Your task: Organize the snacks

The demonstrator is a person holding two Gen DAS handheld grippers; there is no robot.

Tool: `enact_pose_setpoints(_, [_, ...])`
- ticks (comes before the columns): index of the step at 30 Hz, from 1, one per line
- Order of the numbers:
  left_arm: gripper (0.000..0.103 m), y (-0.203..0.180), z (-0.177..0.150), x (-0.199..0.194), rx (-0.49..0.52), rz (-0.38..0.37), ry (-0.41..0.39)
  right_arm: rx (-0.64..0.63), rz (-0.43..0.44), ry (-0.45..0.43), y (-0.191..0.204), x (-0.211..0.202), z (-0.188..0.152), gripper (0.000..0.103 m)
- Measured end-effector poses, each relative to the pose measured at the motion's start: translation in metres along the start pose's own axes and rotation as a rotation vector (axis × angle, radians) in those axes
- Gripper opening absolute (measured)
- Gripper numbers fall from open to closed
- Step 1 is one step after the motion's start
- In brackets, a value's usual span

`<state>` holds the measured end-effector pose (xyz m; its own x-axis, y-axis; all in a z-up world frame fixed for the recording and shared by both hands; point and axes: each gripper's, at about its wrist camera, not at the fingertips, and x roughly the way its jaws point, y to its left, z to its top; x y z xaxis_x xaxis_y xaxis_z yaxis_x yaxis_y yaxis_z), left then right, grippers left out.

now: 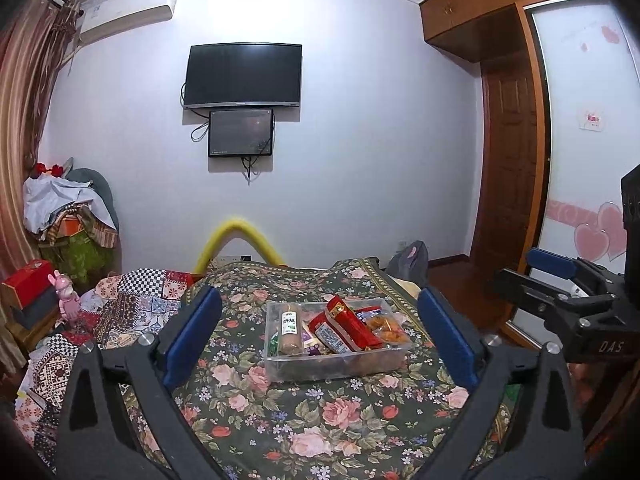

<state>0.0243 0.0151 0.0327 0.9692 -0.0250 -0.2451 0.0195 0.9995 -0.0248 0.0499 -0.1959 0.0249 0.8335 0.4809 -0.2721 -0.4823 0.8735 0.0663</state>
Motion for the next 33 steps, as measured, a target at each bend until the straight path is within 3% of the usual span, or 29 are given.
enact_pose_setpoints(33, [0.100,-0.0074,-0.0022,0.0023,-0.004,-0.035,0.018,0.012,-0.005,-0.005,-0.0016,-0.0041,0.0041,0.103])
